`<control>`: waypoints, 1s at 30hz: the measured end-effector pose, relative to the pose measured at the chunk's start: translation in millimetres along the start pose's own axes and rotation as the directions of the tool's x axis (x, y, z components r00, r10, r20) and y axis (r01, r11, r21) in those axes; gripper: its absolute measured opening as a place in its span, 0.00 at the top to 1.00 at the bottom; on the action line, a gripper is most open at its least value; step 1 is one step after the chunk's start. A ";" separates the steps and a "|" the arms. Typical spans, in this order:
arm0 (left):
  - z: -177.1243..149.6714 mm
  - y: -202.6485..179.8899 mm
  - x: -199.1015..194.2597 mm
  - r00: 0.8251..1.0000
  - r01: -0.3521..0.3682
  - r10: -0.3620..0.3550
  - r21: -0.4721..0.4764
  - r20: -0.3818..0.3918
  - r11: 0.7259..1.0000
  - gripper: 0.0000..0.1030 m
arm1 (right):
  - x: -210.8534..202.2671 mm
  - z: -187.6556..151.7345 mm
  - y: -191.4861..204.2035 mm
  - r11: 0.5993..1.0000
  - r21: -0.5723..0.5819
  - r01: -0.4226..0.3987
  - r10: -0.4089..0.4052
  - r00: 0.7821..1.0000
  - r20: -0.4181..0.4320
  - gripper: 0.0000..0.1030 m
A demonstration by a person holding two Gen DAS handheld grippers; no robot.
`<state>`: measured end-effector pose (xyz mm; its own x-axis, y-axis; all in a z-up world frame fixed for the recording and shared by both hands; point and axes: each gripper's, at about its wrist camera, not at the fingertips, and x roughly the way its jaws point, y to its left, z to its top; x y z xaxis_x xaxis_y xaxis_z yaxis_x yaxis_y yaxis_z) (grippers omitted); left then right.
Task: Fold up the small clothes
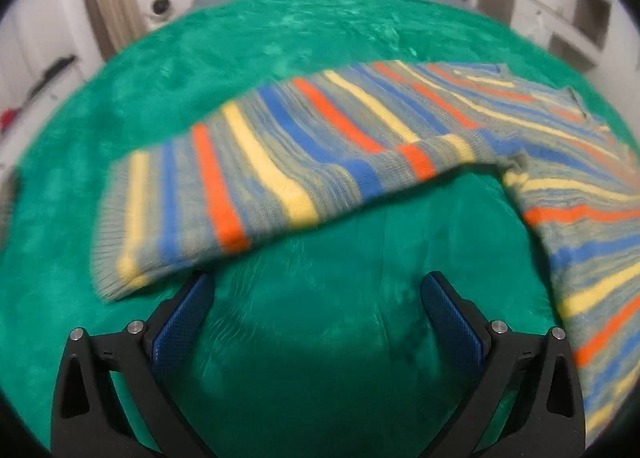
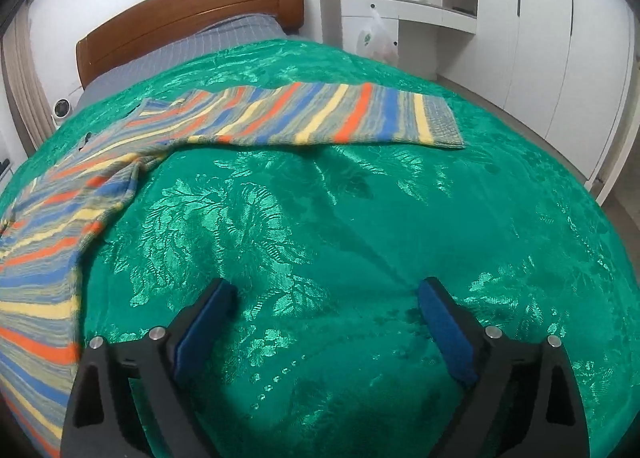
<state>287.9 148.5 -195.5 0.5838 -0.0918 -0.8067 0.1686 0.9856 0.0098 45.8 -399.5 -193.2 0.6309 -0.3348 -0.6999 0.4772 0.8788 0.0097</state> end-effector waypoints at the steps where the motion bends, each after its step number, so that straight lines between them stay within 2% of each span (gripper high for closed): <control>1: -2.2 4.5 -4.7 0.999 0.024 -0.024 -0.025 0.025 0.999 0.00 | 0.3 0.2 0.3 1.000 0.001 0.002 -0.002 1.000 -0.001 0.08; 7: -8.8 -5.2 -8.4 0.999 -0.022 0.021 0.003 0.044 1.000 0.00 | 1.9 1.3 2.5 1.000 0.008 0.012 -0.012 1.000 0.002 0.06; 14: -7.3 0.2 -8.3 0.999 -0.005 0.006 -0.009 0.042 1.000 0.00 | 6.8 3.5 7.5 0.999 0.016 0.028 -0.028 1.000 0.008 0.01; 21: -7.2 -0.3 -8.1 0.999 -0.006 0.007 -0.008 0.042 1.000 0.00 | 11.5 6.4 14.3 0.997 0.030 0.073 -0.073 0.997 0.017 0.01; 30: -7.0 -0.3 -7.9 0.999 -0.006 0.007 -0.008 0.042 1.000 0.00 | 14.5 6.7 18.4 0.996 0.031 0.086 -0.087 0.996 0.023 0.00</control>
<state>277.7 149.9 -193.3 0.6175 -0.0910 -0.7813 0.1582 0.9874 0.0100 67.8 -390.5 -198.4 0.6010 -0.4175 -0.6815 0.5483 0.8358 -0.0285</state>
